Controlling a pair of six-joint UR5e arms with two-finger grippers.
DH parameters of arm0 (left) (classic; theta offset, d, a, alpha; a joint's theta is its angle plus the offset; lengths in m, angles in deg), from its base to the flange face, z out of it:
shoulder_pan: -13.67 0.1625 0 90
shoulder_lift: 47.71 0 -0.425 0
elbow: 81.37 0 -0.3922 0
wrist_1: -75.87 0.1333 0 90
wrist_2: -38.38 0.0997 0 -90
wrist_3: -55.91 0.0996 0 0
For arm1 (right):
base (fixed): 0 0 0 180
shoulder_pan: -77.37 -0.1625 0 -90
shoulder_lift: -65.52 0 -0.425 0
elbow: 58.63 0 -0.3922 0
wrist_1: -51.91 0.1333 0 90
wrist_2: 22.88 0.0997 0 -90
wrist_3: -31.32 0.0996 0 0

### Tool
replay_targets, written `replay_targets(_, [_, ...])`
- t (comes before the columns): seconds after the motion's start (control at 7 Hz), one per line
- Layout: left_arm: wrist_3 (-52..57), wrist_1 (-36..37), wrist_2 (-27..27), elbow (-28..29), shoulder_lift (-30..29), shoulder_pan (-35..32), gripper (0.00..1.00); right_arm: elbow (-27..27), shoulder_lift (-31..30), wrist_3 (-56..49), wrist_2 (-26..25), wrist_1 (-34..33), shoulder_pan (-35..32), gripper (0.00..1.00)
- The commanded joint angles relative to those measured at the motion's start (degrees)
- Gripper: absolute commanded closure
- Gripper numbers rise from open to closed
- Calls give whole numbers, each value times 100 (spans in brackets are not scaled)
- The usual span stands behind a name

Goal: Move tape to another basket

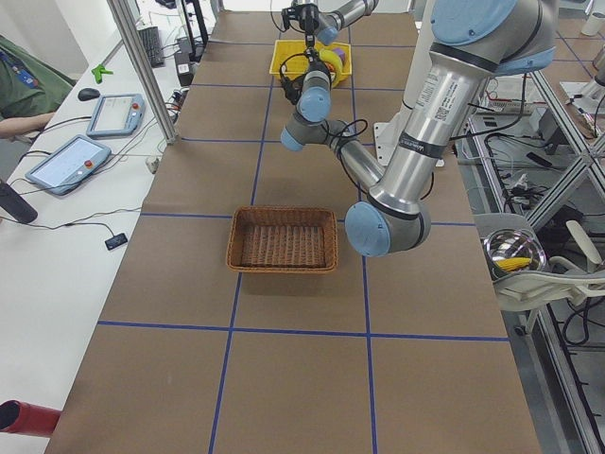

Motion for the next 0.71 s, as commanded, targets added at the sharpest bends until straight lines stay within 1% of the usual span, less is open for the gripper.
replay_targets(0.0, [995, 633, -24, 24, 304, -520, 100, -577, -119, -1511, 792, -527, -1112, 0])
replay_targets(0.14, [1864, 1256, -164, 16, 436, -888, 100, -805, -216, -2485, 750, -861, -1482, 0])
replay_targets(0.29, [2812, 1993, -444, -11, 647, -1396, 100, -1077, -295, -3574, 689, -1265, -1851, 0])
replay_targets(0.43, [3718, 2522, -655, -11, 927, -1827, 100, -1288, -305, -4394, 671, -1782, -2203, 0])
replay_targets(0.57, [4528, 3050, -805, -11, 1147, -2180, 100, -1395, -252, -4585, 470, -2179, -2363, 0])
